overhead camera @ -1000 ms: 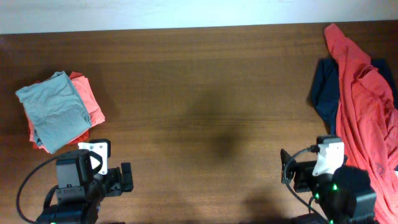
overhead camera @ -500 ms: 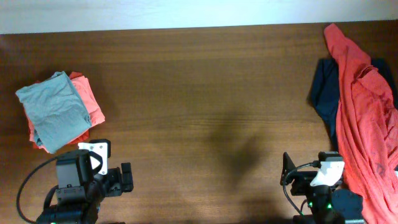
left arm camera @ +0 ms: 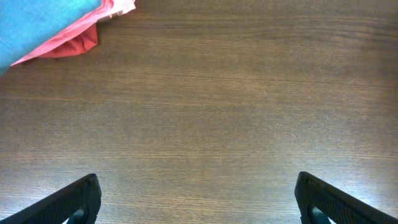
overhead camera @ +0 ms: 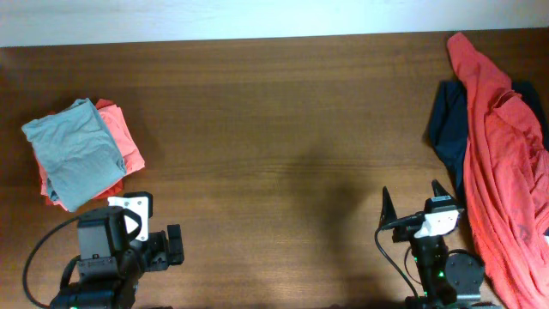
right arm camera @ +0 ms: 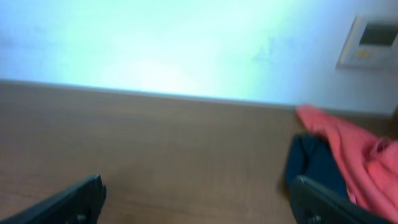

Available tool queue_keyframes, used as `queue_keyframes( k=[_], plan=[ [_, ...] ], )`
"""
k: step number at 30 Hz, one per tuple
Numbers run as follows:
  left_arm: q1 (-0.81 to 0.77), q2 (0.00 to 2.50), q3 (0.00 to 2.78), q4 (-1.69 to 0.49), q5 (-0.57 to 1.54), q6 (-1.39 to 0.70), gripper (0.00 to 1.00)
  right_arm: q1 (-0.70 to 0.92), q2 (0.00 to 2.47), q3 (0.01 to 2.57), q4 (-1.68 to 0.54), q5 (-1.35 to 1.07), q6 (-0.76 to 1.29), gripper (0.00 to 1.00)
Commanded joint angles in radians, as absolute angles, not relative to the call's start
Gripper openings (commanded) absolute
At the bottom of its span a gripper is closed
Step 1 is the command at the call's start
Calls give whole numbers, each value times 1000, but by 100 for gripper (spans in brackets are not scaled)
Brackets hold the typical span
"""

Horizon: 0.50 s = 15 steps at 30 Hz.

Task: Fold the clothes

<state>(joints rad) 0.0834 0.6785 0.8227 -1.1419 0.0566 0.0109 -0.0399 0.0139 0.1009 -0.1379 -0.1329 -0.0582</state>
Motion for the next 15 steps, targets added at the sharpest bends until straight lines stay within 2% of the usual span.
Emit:
queue_keyframes(
  k=[1, 15],
  plan=[
    [80, 674, 817, -1143, 67, 12, 99, -47, 3, 7, 10, -173, -75, 99],
    [80, 674, 817, -1142, 67, 12, 99, -46, 4, 6, -63, -173, -89, 99]
  ],
)
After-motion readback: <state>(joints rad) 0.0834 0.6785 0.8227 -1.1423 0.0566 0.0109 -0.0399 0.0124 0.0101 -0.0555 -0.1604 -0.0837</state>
